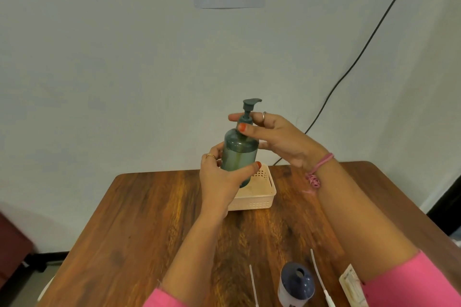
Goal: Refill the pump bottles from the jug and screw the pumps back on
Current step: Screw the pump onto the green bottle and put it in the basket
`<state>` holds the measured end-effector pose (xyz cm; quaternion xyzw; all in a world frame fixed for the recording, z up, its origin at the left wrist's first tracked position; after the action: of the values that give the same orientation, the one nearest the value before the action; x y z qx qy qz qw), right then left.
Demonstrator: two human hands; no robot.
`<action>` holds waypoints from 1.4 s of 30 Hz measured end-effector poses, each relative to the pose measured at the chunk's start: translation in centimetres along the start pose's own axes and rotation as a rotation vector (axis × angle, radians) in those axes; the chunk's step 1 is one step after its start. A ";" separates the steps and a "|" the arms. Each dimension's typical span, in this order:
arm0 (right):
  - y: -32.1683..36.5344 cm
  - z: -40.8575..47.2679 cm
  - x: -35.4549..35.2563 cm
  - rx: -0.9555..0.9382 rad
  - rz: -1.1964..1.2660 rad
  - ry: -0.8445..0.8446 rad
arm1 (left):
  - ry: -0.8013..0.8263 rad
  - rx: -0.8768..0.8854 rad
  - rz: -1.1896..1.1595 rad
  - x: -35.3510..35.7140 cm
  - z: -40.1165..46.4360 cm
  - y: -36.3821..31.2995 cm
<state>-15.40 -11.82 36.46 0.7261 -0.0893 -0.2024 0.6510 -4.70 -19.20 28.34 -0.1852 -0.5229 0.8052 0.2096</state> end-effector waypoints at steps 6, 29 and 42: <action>0.5 0.0 0.8 -0.112 -0.173 -0.468 | -0.006 -0.017 0.008 0.0 0.0 0.4; -1.5 -0.3 1.9 -0.151 -0.028 -0.499 | 0.070 0.017 0.014 -0.6 0.1 1.2; -0.6 -0.2 1.9 -0.194 -0.263 -0.345 | 0.413 -0.129 -0.188 -1.4 -0.6 2.3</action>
<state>-13.64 -12.30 35.57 0.6204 -0.0838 -0.4141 0.6608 -3.52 -20.32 26.12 -0.3095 -0.5341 0.6923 0.3737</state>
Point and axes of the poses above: each hand's wrist, its own z-axis towards the middle knuckle, its own x-axis out of the palm, y = z × x, the point moved 4 cm from there along z, towards the middle knuckle, and after that the axes turned 11 degrees about x, right-handed, at the moved point
